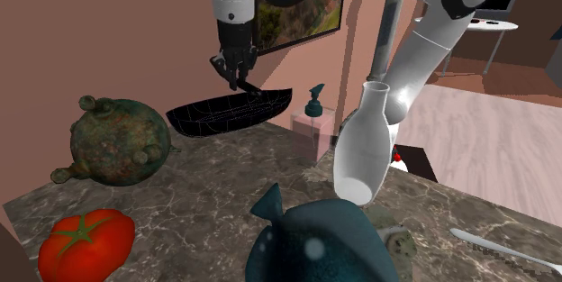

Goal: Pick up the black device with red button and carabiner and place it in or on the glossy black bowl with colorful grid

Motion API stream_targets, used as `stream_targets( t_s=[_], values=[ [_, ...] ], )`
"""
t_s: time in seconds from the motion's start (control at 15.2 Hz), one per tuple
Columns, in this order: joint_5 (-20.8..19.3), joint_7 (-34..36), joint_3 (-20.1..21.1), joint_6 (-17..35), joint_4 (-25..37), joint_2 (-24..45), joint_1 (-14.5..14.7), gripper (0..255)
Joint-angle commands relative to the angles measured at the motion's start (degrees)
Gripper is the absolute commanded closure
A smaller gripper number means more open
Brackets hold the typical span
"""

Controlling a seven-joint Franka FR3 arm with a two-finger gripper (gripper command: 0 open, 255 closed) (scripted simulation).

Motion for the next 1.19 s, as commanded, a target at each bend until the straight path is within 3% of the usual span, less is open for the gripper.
stream_targets(
  t_s=[0.0, 0.46, 1.12],
  values=[
    [-0.87, -2.19, -1.48, 0.70, 0.37, 0.99, -1.02, 255],
    [-4.09, -9.31, -6.21, 2.87, 3.46, 6.03, -4.89, 255],
    [-4.33, -8.10, -5.74, 10.45, -3.94, 6.32, -4.72, 255]
  ],
)
